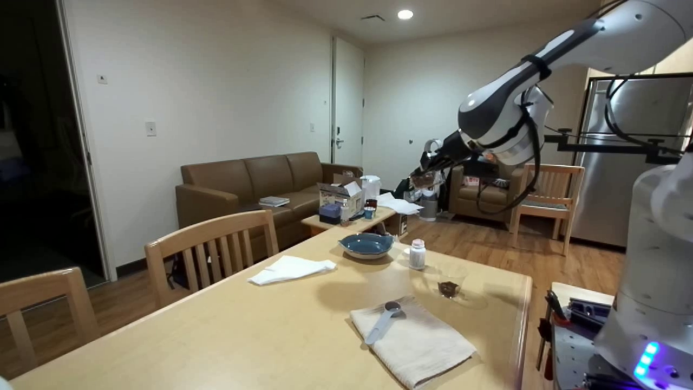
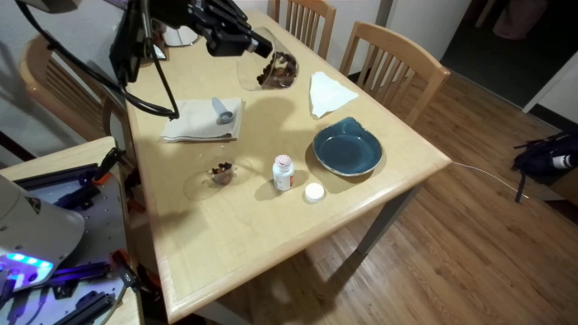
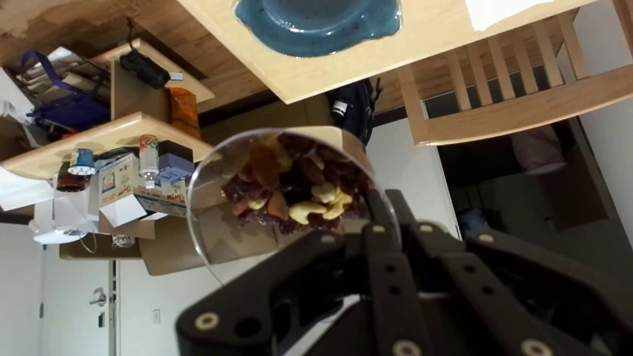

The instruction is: Pick up the cup and pour some of its contents in the other cup

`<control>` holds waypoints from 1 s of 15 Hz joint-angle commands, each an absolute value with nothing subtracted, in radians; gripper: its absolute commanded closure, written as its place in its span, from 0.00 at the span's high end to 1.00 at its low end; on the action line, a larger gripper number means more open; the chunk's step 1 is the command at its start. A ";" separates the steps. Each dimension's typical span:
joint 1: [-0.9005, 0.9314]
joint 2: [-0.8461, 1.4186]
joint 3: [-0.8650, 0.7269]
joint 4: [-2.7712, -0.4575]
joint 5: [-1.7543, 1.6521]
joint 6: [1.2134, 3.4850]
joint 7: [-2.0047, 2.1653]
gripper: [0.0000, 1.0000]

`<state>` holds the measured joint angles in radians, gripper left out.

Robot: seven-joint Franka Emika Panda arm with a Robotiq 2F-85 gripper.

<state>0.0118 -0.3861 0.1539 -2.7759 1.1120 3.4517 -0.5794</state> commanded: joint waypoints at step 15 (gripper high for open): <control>-0.034 -0.479 0.227 -2.784 0.956 3.454 -0.563 0.05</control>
